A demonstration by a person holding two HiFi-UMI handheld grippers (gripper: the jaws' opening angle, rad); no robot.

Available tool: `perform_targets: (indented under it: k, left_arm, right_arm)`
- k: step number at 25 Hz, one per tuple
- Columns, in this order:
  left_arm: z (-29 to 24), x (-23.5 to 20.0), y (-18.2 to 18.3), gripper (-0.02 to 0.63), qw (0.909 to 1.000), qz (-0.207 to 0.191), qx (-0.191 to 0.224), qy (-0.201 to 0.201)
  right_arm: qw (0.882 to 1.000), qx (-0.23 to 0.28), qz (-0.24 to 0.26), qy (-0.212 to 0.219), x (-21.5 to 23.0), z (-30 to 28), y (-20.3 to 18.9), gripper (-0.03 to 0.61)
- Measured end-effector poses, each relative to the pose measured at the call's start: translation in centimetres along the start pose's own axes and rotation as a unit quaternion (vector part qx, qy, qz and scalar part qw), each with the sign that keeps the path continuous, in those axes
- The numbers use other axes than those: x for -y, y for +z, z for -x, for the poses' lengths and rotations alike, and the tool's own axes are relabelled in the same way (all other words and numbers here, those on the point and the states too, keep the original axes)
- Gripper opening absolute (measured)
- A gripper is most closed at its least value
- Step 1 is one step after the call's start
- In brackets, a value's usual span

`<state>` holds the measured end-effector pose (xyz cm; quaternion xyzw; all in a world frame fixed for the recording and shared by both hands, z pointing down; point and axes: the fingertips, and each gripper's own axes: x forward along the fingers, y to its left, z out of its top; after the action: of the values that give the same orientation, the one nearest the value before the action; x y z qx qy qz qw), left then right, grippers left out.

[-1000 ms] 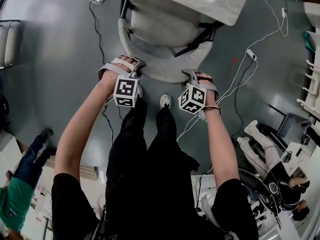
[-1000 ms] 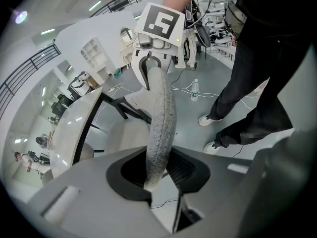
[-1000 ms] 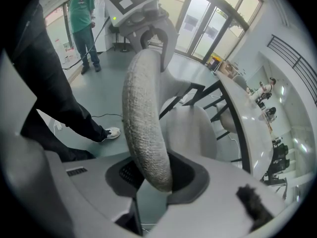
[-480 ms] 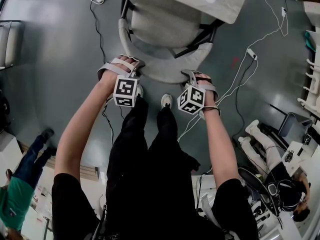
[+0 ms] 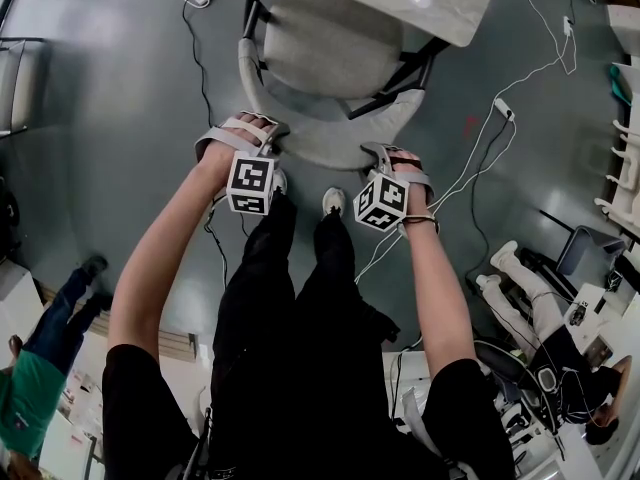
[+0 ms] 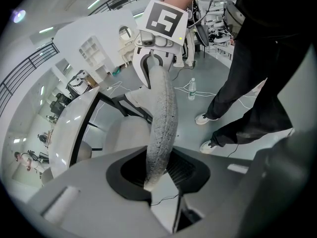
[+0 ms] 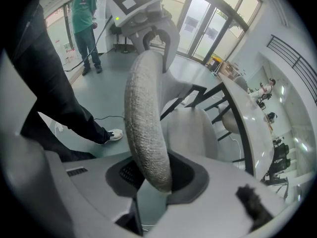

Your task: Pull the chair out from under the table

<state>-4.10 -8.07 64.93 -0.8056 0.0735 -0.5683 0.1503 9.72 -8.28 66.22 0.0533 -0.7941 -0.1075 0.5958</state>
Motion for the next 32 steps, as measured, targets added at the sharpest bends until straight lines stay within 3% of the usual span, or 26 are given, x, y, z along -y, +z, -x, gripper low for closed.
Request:
perform_targets:
  k: [32]
  left_arm:
    - [1.9, 4.8, 0.1, 0.100, 0.9997, -0.017, -0.001, -0.014]
  right_arm:
    - [1.000, -0.007, -0.006, 0.009, -5.3, 1.0, 1.3, 0.106]
